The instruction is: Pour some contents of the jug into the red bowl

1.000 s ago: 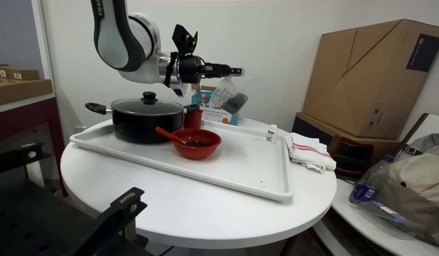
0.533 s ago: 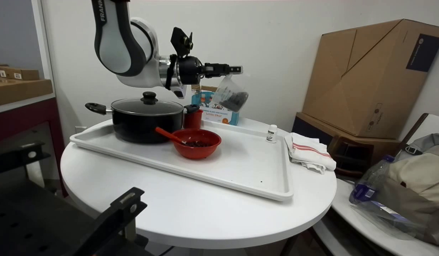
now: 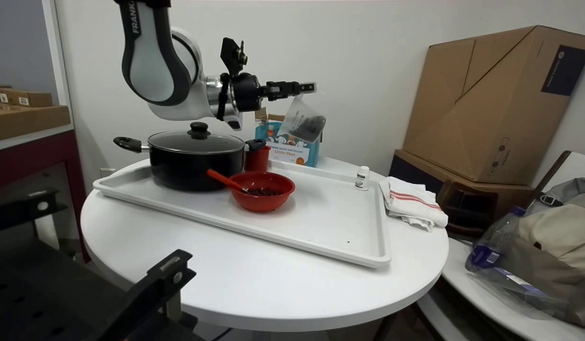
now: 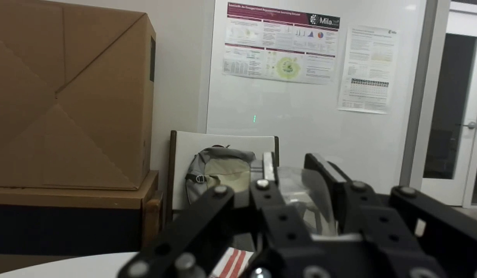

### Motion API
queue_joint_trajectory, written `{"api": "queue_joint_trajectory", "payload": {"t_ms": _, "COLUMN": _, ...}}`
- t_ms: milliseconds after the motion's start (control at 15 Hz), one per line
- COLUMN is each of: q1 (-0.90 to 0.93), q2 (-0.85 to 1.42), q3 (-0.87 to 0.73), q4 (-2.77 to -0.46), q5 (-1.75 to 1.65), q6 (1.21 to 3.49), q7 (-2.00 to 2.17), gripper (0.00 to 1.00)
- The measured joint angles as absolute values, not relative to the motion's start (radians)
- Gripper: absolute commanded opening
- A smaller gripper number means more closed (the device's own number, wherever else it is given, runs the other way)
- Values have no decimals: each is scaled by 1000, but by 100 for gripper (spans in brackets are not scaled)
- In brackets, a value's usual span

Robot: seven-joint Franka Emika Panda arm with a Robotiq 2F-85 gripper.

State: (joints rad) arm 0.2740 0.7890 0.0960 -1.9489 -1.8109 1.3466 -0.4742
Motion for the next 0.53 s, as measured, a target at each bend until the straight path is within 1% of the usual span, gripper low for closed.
{"api": "queue_joint_trajectory", "payload": {"t_ms": 533, "q1": 283, "q2": 824, "q3": 95, "q4": -1949, "q5": -1907, "q6": 1261, "q7": -470, "gripper": 6}}
